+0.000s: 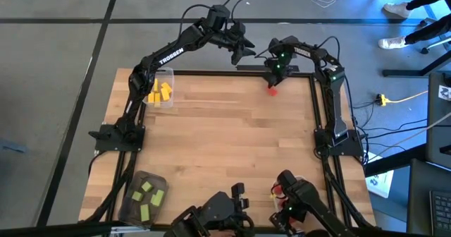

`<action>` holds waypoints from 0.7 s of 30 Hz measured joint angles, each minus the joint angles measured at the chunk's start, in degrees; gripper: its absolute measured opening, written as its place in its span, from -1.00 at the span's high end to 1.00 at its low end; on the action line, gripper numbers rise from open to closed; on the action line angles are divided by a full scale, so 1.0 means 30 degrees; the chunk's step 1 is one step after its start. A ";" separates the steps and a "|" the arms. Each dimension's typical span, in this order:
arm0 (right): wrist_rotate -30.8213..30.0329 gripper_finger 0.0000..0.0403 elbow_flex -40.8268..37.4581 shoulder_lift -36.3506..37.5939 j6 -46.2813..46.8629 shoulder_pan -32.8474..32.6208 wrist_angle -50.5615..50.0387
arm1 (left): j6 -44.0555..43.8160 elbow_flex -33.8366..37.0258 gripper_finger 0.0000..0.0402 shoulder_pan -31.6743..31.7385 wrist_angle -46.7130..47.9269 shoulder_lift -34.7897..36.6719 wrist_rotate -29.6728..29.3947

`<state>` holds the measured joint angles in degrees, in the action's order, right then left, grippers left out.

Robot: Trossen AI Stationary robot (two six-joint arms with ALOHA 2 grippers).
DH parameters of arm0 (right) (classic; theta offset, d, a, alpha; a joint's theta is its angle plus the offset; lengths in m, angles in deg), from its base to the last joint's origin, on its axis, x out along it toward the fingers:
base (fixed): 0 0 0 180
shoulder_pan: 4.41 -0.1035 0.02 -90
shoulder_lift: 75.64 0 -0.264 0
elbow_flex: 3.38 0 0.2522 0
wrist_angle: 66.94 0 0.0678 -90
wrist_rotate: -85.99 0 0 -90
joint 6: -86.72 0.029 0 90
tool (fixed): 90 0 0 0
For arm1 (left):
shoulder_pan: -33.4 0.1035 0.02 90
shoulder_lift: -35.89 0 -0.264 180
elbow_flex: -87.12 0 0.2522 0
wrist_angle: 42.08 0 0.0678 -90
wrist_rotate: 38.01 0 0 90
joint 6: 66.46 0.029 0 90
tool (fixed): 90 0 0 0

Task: Sort & place blocks by color
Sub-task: Put the orange block into the white bin

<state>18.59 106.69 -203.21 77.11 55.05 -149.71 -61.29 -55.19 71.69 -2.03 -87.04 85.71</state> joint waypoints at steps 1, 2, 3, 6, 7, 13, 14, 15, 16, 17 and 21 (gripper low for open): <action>-0.0148 -0.06 0.0160 0.0000 0.0017 0.0061 -0.0094 | 0.0000 0.0000 0.13 0.0000 0.0000 0.0000 -0.0007; -0.0345 -0.06 0.0321 0.0000 0.0017 0.0110 -0.0300 | 0.0000 0.0000 0.13 0.0000 0.0000 0.0000 -0.0007; -0.0532 -0.06 0.0499 0.0000 0.0014 0.0150 -0.0511 | 0.0000 0.0000 0.13 0.0000 0.0000 0.0000 -0.0003; -0.0838 -0.06 0.1296 0.0000 0.0068 0.0284 -0.1208 | 0.0000 0.0000 0.13 0.0000 0.0000 0.0000 -0.0003; -0.0832 -0.06 0.1593 0.0000 0.0157 0.0293 -0.1569 | 0.0000 0.0000 0.13 0.0000 0.0000 0.0000 -0.0003; -0.0843 -0.06 0.2524 0.0007 0.2024 0.0300 -0.3817 | -0.0007 0.0000 0.13 0.0000 0.0000 0.0000 0.0000; -0.0857 -0.06 0.2492 0.0007 0.2131 0.0327 -0.3748 | -0.0007 0.0000 0.13 0.0000 0.0007 0.0000 0.0000; -0.0855 -0.06 0.2432 0.0007 0.2159 0.0341 -0.3616 | -0.0007 0.0000 0.13 0.0000 0.0007 0.0000 0.0000; -0.0855 -0.06 0.2343 0.0007 0.2156 0.0344 -0.3410 | -0.0016 0.0000 0.13 -0.0001 0.0007 0.0000 0.0006; -0.0849 -0.06 0.2216 0.0007 0.2138 0.0344 -0.3130 | -0.0029 0.0000 0.13 -0.0015 0.0007 0.0000 0.0000; -0.0620 -0.06 0.1599 0.0000 0.2203 0.0344 -0.2263 | -0.0029 0.0000 0.13 -0.0022 0.0008 0.0000 0.0007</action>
<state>16.74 111.48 -203.21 83.72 56.08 -156.50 -61.38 -55.19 71.62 -2.01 -87.04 85.73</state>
